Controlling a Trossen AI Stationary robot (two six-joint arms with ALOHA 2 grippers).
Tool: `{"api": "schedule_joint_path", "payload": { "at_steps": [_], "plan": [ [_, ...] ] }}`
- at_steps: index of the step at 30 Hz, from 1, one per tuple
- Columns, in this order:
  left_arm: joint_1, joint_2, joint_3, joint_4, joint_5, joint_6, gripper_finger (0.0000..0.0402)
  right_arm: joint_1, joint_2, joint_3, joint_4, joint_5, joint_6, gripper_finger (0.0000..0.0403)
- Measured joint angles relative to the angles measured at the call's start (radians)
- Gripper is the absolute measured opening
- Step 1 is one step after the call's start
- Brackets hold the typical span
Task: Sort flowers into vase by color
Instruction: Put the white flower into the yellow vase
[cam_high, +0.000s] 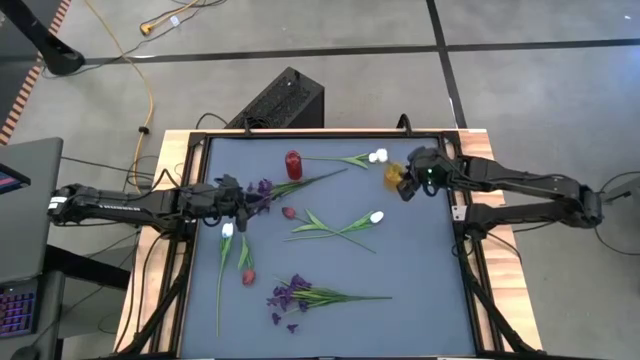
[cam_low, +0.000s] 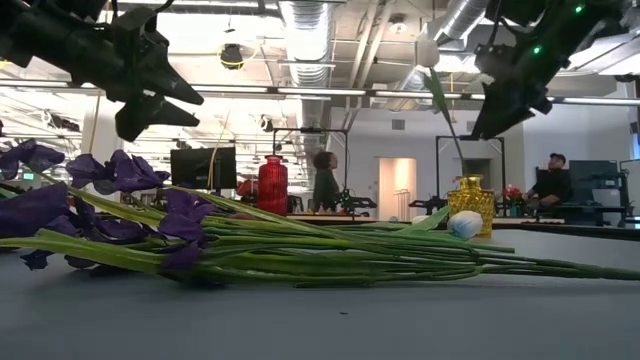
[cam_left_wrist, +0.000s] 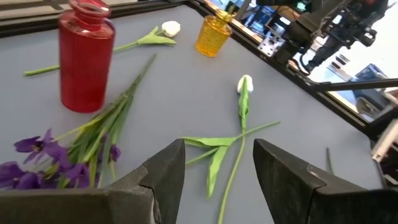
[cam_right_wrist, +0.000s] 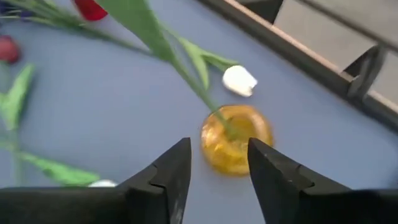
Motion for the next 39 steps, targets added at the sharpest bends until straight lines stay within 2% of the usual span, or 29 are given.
{"api": "schedule_joint_path", "payload": {
  "at_steps": [4,9,15,19,22,26,29,31,33,35,37,39],
  "plan": [
    [0.000,0.000,0.000,0.009,0.023,0.002,0.0178,0.039,0.000,0.012,-0.036,-0.089,0.063,0.0207],
    [-0.005,0.031,-0.001,0.079,0.071,0.019,0.0178,0.117,0.000,0.013,-0.030,-0.180,0.188,0.0209],
    [-0.067,0.171,-0.001,0.214,0.180,0.112,0.0178,0.270,0.011,0.013,-0.016,-0.195,0.302,0.0201],
    [-0.100,0.251,0.006,0.201,0.239,0.091,0.0178,0.366,0.024,0.014,-0.007,-0.196,0.384,0.0198],
    [-0.111,0.270,0.046,0.065,0.277,-0.051,0.0178,0.429,0.042,0.014,0.008,-0.178,0.447,0.0198],
    [-0.131,0.268,0.179,-0.305,0.323,-0.175,0.0178,0.497,0.086,0.014,0.035,-0.139,0.475,0.0198],
    [-0.159,0.269,0.289,-0.577,0.307,-0.225,0.0178,0.525,0.129,0.014,0.074,-0.118,0.449,0.0198],
    [-0.173,0.268,0.338,-0.707,0.294,-0.318,0.0178,0.528,0.160,0.014,0.101,-0.117,0.413,0.0198],
    [-0.182,0.269,0.363,-0.804,0.316,-0.459,0.0178,0.527,0.190,0.014,0.142,-0.116,0.375,0.0198],
    [-0.198,0.268,0.371,-0.870,0.380,-0.599,0.0178,0.527,0.220,0.014,0.179,-0.115,0.339,0.0198],
    [-0.225,0.269,0.364,-0.888,0.451,-0.700,0.0178,0.527,0.246,0.014,0.222,-0.115,0.300,0.0198],
    [-0.266,0.269,0.351,-0.897,0.475,-0.779,0.0178,0.527,0.267,0.014,0.257,-0.116,0.268,0.0198]
  ]
}}
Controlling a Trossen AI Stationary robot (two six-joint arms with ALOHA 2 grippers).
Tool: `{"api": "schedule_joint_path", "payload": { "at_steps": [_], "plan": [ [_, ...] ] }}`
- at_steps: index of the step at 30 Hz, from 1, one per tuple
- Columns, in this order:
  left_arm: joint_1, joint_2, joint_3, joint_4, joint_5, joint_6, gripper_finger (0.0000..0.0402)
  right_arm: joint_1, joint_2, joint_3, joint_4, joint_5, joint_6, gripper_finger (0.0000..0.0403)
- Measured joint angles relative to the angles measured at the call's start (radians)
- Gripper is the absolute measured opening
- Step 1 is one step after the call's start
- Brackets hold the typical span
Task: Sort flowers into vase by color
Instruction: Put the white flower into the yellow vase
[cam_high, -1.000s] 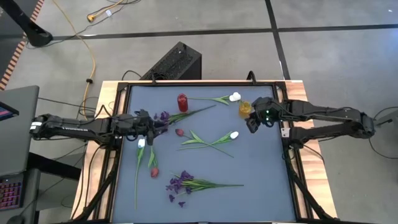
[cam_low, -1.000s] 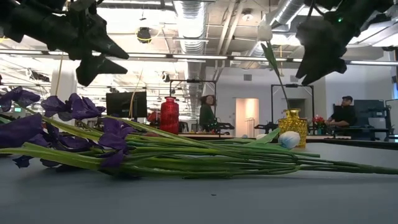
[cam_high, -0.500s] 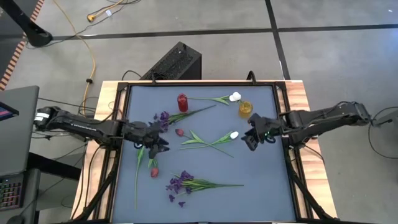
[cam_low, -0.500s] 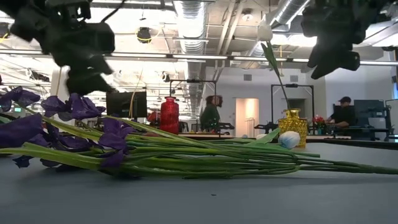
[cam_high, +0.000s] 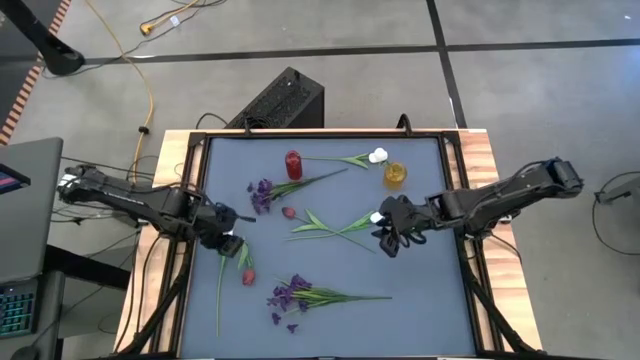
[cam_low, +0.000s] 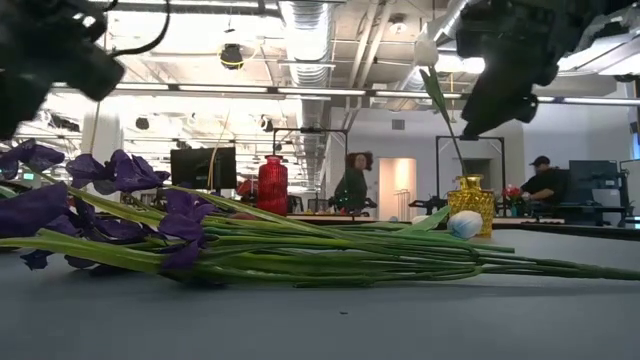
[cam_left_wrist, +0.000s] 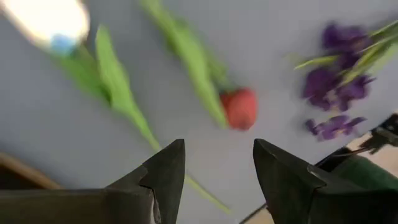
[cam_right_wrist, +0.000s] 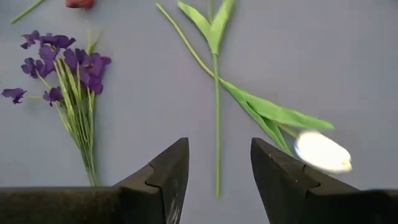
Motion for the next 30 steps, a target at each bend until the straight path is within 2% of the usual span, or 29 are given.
{"api": "schedule_joint_path", "payload": {
  "at_steps": [5,12,24,30],
  "plan": [
    [-0.104,0.020,-0.034,-0.002,-0.036,-0.129,0.0178,0.000,0.032,0.000,0.020,-0.022,-0.042,0.0198],
    [-0.200,0.092,-0.110,0.071,-0.033,-0.260,0.0178,0.003,0.033,0.000,0.009,-0.056,-0.090,0.0198],
    [-0.267,0.293,-0.158,0.261,-0.063,-0.291,0.0178,0.003,0.031,0.000,0.001,-0.075,-0.119,0.0198],
    [-0.286,0.390,-0.149,0.283,-0.047,-0.284,0.0176,0.002,0.031,0.000,-0.003,-0.075,-0.119,0.0198]
  ]
}}
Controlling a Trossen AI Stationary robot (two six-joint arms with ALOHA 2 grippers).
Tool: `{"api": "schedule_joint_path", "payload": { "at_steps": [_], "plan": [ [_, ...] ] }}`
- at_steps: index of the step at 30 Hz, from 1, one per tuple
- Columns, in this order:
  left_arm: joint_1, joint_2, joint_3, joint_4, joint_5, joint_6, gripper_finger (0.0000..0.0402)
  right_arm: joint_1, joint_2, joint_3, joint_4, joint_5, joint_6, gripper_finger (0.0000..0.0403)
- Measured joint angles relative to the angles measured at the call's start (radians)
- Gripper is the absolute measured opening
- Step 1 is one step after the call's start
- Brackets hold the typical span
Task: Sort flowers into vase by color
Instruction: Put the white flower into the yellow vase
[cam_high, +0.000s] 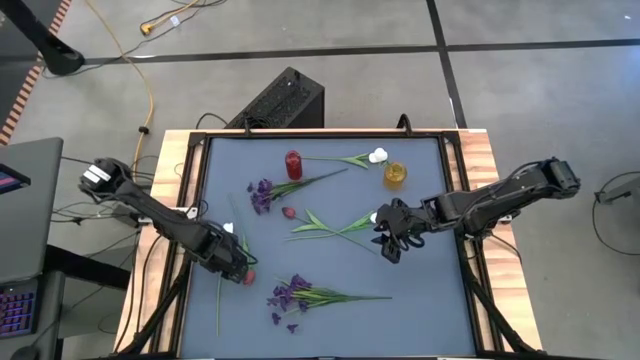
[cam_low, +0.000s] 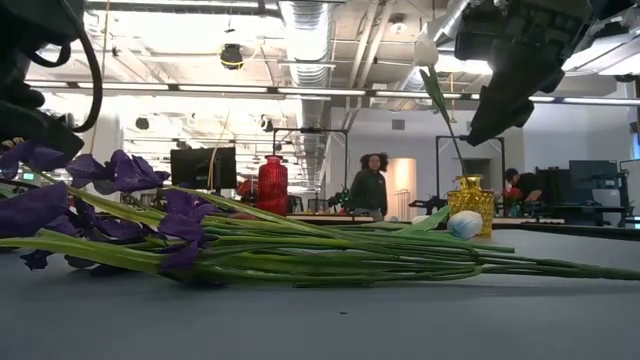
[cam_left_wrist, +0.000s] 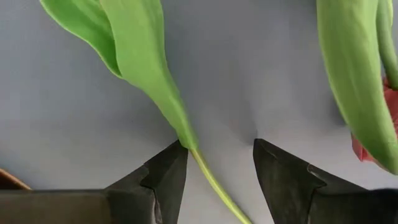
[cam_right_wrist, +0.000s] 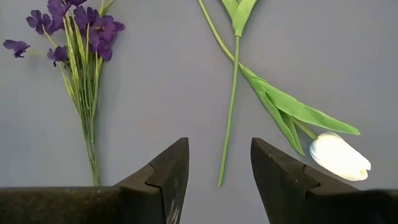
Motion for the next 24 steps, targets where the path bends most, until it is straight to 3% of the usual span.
{"api": "schedule_joint_path", "payload": {
  "at_steps": [4,11,16,20,24],
  "plan": [
    [-0.004,0.013,0.018,-0.012,-0.002,0.039,0.0143,-0.004,0.000,0.000,0.000,0.000,0.000,0.0198],
    [0.012,-0.004,0.059,0.001,-0.017,0.115,0.0015,-0.004,0.000,0.000,0.004,0.000,0.003,0.0198],
    [0.070,-0.061,0.129,0.042,-0.092,0.237,0.0007,-0.004,0.000,0.006,0.009,-0.008,0.018,0.0198],
    [0.137,-0.140,0.198,0.034,-0.182,0.451,0.0002,-0.004,0.000,0.038,0.010,-0.010,0.019,0.0198],
    [0.211,-0.223,0.262,0.041,-0.199,0.717,0.0002,-0.004,0.000,0.071,0.024,-0.009,0.050,0.0198]
  ]
}}
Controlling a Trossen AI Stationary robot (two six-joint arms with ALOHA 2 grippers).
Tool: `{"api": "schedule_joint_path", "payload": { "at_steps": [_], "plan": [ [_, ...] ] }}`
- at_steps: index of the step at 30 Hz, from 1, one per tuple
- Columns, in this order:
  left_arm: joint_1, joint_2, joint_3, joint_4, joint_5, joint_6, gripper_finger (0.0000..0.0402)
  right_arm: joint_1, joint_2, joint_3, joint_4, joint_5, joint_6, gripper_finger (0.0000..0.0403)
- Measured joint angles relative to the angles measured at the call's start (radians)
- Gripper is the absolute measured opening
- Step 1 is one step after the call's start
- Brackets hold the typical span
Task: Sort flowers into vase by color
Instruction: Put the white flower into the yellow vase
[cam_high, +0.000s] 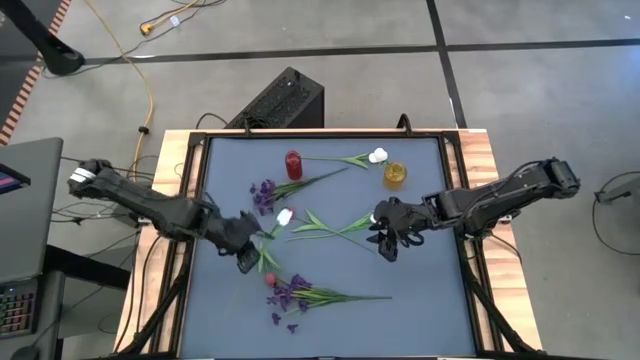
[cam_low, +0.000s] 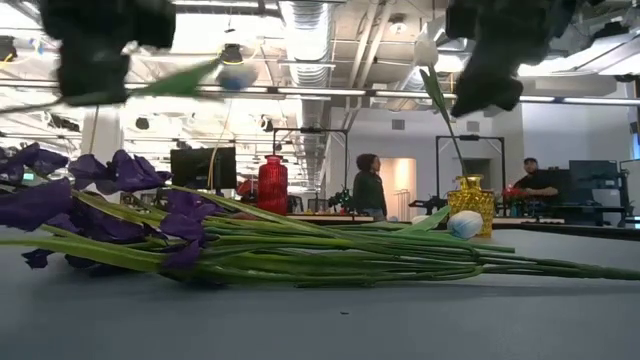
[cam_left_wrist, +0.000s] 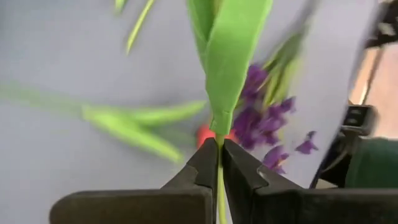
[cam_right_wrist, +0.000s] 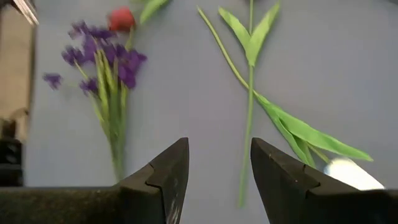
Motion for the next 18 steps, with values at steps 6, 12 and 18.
{"api": "schedule_joint_path", "payload": {
  "at_steps": [6,12,18],
  "plan": [
    [0.094,-0.083,0.057,0.137,-0.189,0.374,0.0001,0.000,0.000,0.043,0.040,0.001,0.101,0.0198],
    [0.191,-0.065,0.058,0.460,-0.173,0.736,0.0000,0.000,0.003,0.049,0.278,0.003,0.128,0.0198],
    [0.310,0.017,0.058,0.716,0.003,0.861,0.0000,0.000,0.004,0.049,0.502,0.087,0.036,0.0198]
  ]
}}
